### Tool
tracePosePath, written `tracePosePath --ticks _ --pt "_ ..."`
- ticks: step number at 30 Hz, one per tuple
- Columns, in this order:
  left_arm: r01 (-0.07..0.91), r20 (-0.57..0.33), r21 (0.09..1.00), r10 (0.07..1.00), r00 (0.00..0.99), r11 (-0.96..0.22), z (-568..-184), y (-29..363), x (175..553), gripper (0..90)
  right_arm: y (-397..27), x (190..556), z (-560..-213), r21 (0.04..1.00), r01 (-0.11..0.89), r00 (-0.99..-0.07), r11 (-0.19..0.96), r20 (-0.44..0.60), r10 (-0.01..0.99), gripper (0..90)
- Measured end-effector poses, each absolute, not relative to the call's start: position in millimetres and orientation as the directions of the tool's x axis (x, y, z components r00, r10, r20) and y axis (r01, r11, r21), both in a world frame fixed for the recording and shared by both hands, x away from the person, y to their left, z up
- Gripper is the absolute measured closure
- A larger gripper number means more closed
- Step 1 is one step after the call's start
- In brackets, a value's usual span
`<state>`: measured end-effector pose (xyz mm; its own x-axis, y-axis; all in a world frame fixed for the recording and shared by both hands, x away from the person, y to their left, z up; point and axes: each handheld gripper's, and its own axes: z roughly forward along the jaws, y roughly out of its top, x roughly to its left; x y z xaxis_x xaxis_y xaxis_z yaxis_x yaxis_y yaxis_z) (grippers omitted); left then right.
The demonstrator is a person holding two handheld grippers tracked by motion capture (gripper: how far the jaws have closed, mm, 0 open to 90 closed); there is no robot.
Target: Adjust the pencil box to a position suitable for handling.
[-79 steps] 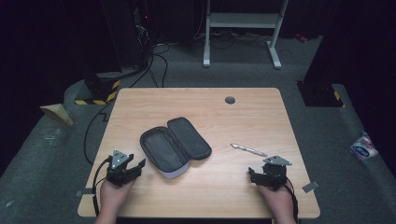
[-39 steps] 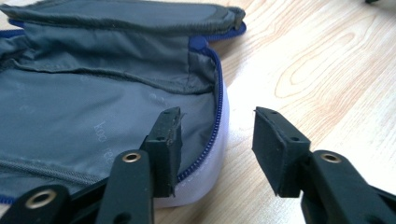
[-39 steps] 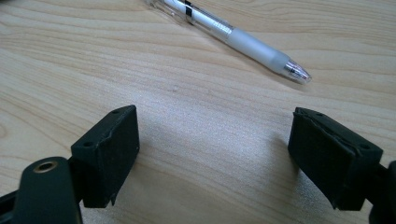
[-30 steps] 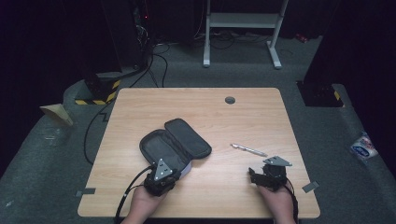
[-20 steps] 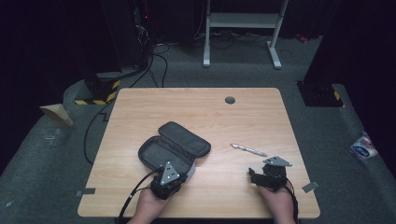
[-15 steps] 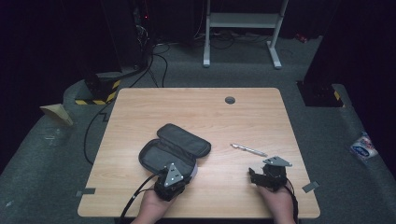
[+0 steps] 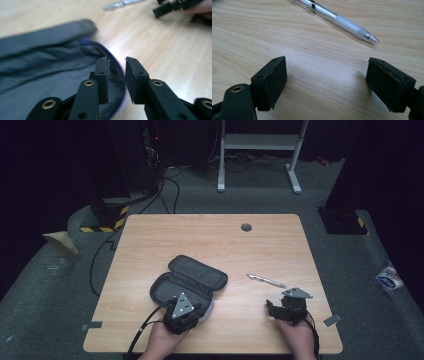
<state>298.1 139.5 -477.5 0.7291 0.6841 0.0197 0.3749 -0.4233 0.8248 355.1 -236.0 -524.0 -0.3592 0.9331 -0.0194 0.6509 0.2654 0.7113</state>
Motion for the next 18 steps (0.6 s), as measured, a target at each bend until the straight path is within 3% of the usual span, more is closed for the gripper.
tracePosePath --ticks 8,18 --pt "0.423 0.045 0.831 0.801 0.596 -0.361 -469.6 196.0 315.5 70.2 -236.0 354.9 -524.0 0.712 0.65 -0.36 0.266 -0.019 0.933 17.0" --pt "0.467 0.067 0.826 0.877 0.475 -0.315 -474.0 241.9 328.4 69.0 -236.0 354.9 -524.0 0.712 0.65 -0.36 0.266 -0.019 0.933 16.9"
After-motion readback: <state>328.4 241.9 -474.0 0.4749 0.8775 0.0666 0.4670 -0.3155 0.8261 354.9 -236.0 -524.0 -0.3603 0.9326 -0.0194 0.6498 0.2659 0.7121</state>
